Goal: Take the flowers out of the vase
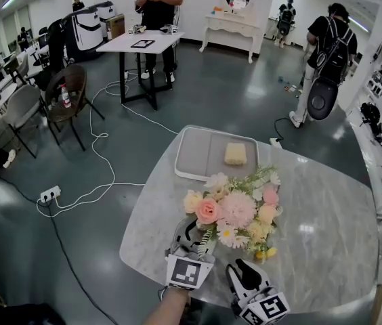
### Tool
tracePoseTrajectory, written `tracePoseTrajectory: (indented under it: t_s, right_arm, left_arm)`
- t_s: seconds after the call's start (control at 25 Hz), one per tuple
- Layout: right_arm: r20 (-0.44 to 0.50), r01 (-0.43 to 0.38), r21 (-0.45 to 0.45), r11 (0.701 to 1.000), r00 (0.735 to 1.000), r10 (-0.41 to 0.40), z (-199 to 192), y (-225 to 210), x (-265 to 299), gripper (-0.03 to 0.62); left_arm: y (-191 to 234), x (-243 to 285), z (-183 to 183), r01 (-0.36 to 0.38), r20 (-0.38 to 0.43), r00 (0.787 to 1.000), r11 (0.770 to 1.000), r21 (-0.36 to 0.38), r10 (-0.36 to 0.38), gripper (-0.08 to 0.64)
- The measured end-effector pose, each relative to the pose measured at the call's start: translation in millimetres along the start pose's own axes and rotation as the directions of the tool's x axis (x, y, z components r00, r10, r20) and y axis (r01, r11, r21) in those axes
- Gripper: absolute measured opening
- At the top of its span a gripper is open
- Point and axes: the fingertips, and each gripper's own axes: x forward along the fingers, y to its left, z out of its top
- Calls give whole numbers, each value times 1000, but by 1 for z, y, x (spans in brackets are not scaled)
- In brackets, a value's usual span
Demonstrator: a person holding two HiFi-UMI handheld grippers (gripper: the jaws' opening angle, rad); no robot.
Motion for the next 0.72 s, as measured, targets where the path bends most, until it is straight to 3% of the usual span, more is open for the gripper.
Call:
tracePoseTrajectory:
  t_s: [0.72]
  right_arm:
    - [8,-2,-8,1000,1000,2,7,-5,1,106]
  left_arm:
    - [7,3,12,-21,22,1000,1000,-1,21,43]
